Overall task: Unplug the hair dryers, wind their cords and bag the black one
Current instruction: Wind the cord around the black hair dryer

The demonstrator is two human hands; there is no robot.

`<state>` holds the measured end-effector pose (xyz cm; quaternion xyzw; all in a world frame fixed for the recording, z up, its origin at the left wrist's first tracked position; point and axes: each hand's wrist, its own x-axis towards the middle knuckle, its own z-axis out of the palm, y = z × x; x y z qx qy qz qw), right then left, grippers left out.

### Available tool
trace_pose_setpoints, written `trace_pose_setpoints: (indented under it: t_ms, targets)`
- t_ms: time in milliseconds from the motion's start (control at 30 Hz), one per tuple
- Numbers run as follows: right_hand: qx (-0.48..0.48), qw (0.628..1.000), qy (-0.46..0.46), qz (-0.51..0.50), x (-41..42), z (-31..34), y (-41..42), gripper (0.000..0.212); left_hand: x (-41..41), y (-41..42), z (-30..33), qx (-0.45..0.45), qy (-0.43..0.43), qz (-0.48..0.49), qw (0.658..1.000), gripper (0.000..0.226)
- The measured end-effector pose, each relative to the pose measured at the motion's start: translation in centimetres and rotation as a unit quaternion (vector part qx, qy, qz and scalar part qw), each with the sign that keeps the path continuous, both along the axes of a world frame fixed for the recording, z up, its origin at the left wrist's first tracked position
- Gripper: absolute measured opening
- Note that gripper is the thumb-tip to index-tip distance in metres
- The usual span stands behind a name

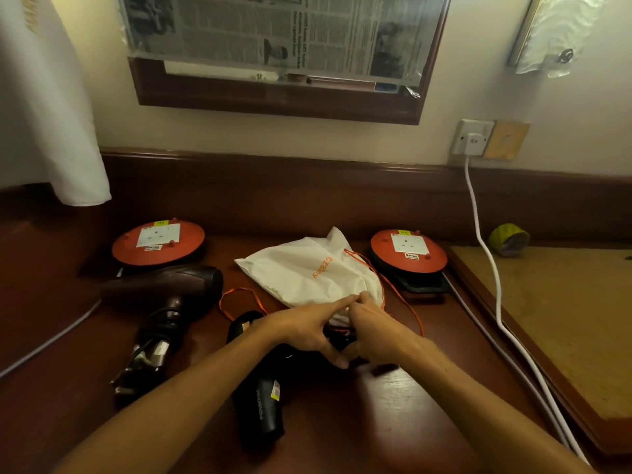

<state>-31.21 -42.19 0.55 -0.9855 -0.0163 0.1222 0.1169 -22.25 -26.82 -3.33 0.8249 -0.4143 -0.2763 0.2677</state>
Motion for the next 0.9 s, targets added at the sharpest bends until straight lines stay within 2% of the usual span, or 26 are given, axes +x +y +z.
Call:
trace_pose_setpoints:
  t_ms: [100, 133, 267, 367, 467, 600, 700, 767, 800, 867, 900]
  targets:
    - [-0.050, 0.997, 0.042, -0.029, -0.3, 0.5, 0.3, 0.056, -1.2, -0.4, 0.1, 0.011, -0.045, -0.017, 0.999, 0.068]
    - [-0.061, 0.996, 0.051, -0.029, -0.3, 0.6, 0.4, 0.051, -1.5, -0.5, 0.0, 0.014, -0.057, -0.018, 0.998, 0.059]
    - [-0.081, 0.995, 0.050, -0.008, 0.3, 1.4, -0.1, 0.024, -1.9, -0.4, -0.4, 0.009, -0.080, -0.008, 0.997, 0.064]
    - [-0.052, 0.997, 0.048, -0.014, 0.7, 1.2, -0.6, 0.019, -2.2, -0.4, -0.2, 0.009, -0.080, -0.004, 0.997, 0.052]
    - [-0.012, 0.999, -0.013, -0.047, 0.6, 0.5, 0.3, 0.008, -2.4, -0.7, -0.2, -0.020, -0.079, 0.003, 0.997, 0.053]
    - [0.051, 0.992, -0.071, -0.095, 0.3, -0.1, 1.8, 0.010, -2.3, -0.4, -0.5, -0.056, -0.102, 0.044, 0.992, 0.055]
    - [0.134, 0.986, -0.061, -0.072, -0.4, -0.1, 0.6, 0.012, -1.9, 0.1, -0.4, -0.053, -0.134, 0.044, 0.989, 0.041]
    - [0.201, 0.973, -0.070, -0.087, -1.7, -1.0, -0.6, 0.019, -1.4, 0.6, 0.0, -0.065, -0.137, 0.046, 0.987, 0.044]
    - [0.263, 0.955, -0.086, -0.103, -2.5, -1.7, -1.2, 0.021, -1.2, 0.9, 0.2, -0.078, -0.127, 0.052, 0.988, 0.046]
    - [0.357, 0.911, -0.150, -0.140, -3.7, -3.1, -2.0, 0.020, -0.8, 1.4, 0.7, -0.102, -0.100, 0.077, 0.987, 0.049]
    - [0.354, 0.903, -0.191, -0.151, -4.0, -3.7, -2.3, 0.019, -0.8, 1.5, 0.8, -0.114, -0.092, 0.090, 0.985, 0.049]
